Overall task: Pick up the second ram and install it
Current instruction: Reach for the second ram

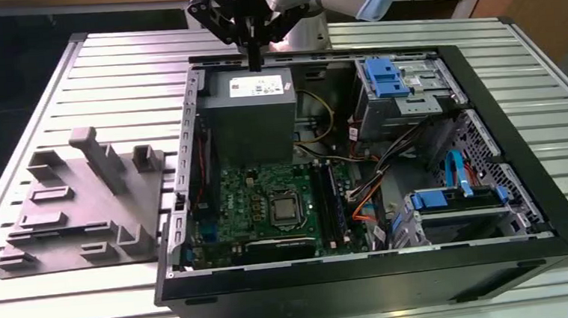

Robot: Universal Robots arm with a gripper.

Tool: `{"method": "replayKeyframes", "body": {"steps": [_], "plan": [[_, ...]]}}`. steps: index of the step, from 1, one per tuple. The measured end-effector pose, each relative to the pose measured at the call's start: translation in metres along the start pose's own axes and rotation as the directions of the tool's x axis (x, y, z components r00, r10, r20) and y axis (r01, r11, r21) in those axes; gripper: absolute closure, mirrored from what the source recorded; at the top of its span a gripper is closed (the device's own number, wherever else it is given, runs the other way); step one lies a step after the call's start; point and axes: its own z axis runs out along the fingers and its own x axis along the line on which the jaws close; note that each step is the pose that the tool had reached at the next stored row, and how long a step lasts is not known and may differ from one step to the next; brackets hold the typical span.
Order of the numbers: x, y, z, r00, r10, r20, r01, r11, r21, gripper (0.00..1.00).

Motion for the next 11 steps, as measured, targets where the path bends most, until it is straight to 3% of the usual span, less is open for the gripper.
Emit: {"method": "replayKeyframes", "body": {"steps": [4, 11], "plan": [[0.0013, -0.0001, -0.0001, 1.0, 0.0, 0.0, 0.0, 1.0, 0.0001, 0.9], [0.0103, -0.0008, -0.0001, 1.0, 0.0, 0.0, 0.0, 1.0, 0.0001, 0.9]]}}
